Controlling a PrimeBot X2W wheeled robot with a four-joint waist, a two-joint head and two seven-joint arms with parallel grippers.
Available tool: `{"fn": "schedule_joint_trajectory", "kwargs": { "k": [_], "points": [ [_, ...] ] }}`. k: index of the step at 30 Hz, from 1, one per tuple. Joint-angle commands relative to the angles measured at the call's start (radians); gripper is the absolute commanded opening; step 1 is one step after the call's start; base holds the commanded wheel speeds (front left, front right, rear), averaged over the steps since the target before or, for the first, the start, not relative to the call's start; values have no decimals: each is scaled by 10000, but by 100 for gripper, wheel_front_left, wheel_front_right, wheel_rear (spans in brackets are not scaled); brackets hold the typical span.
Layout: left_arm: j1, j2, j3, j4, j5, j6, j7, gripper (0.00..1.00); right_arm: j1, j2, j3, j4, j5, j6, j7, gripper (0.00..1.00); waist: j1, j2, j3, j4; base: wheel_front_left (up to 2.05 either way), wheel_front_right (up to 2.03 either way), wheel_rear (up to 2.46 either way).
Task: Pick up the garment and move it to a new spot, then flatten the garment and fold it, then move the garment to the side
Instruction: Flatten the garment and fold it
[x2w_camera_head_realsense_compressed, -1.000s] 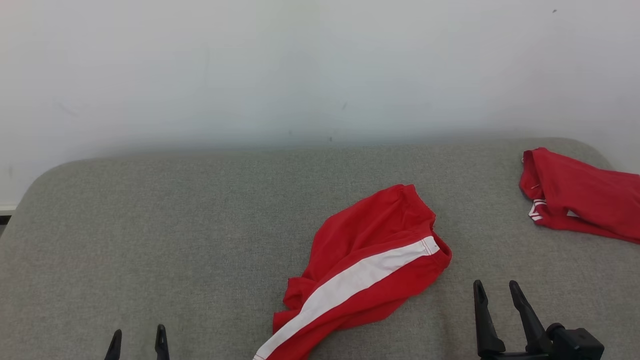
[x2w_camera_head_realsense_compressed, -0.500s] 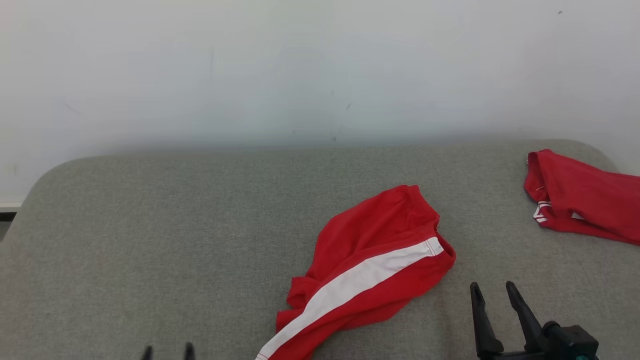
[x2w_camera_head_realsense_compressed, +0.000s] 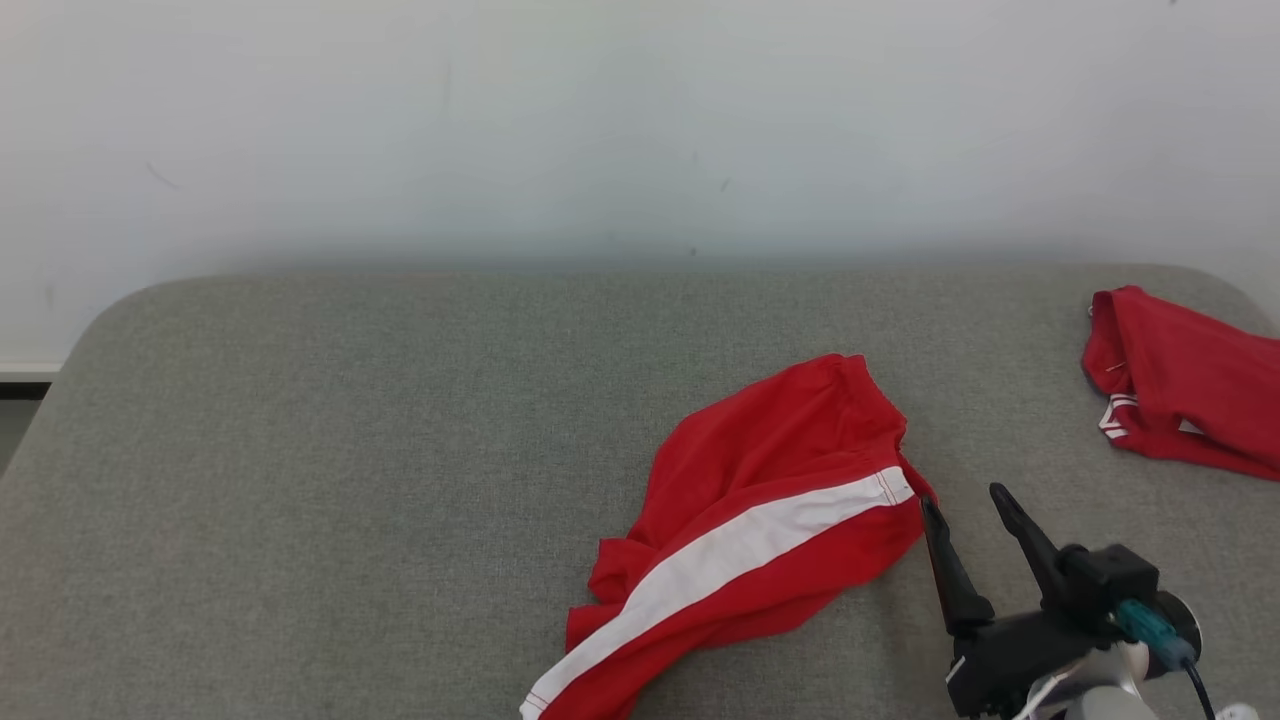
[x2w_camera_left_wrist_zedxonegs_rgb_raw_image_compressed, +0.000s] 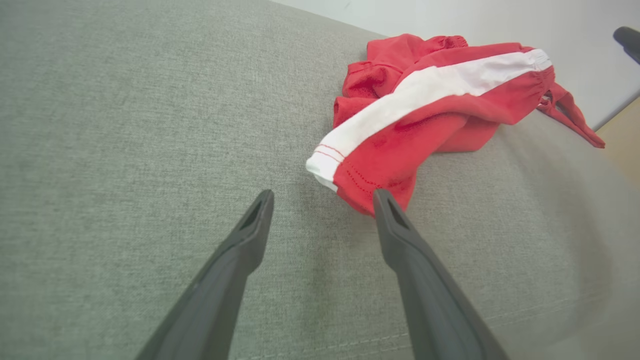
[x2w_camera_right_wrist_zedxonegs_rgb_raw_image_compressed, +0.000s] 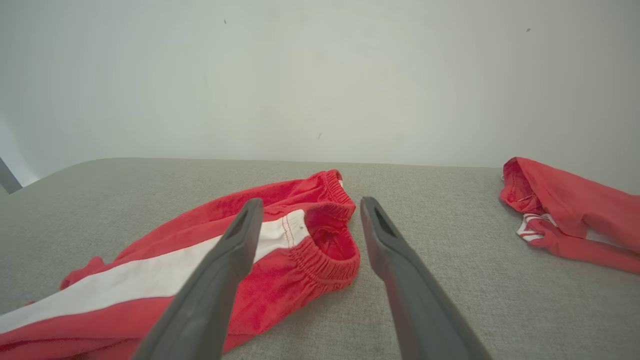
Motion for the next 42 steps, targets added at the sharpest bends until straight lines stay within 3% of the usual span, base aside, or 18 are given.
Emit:
{"fn": "schedule_joint_trajectory", "kwargs": {
  "k": [1, 10, 26, 27, 28, 30, 35, 42],
  "points": [
    [-201, 12, -90, 72, -181, 17, -27, 100, -155, -75, 108, 128, 79, -30, 77, 100, -1, 0, 102, 30, 0, 0, 0],
    [-989, 88, -761, 779, -1168, 15, -27, 100, -1226, -324, 732, 1356, 246, -30, 280, 100, -1, 0, 308, 45, 0, 0, 0],
    [-1929, 23, -1183, 1278, -1586, 14, -27, 100, -2644, -446, 1882, 3164, 572, -30, 508, 100, -1, 0, 808, 236, 0, 0, 0],
    [-1993, 15, -1241, 1344, -1637, 14, -27, 96, -2726, -454, 2009, 3305, 601, -30, 618, 100, -1, 0, 844, 258, 0, 0, 0],
    [-2061, 9, -1325, 1446, -1714, 14, -27, 62, -2832, -457, 2112, 3406, 664, -30, 672, 100, -1, 0, 888, 285, 0, 0, 0],
    [-2229, 4, -1405, 1557, -1782, 14, -27, 0, -3031, -505, 2254, 3566, 790, -30, 714, 0, -1, 0, 947, 335, 0, 0, 0],
    [-2374, -33, -1423, 1731, -1988, 14, -27, 0, -3148, -641, 2616, 3740, 1045, -30, 580, 0, -1, 0, 939, 396, 0, 0, 0],
    [-2056, 75, -705, 976, -1507, 15, -27, 0, -2791, -920, 3124, 3010, 1663, -30, 228, 0, -1, 0, 549, 204, 0, 0, 0]
  ]
}}
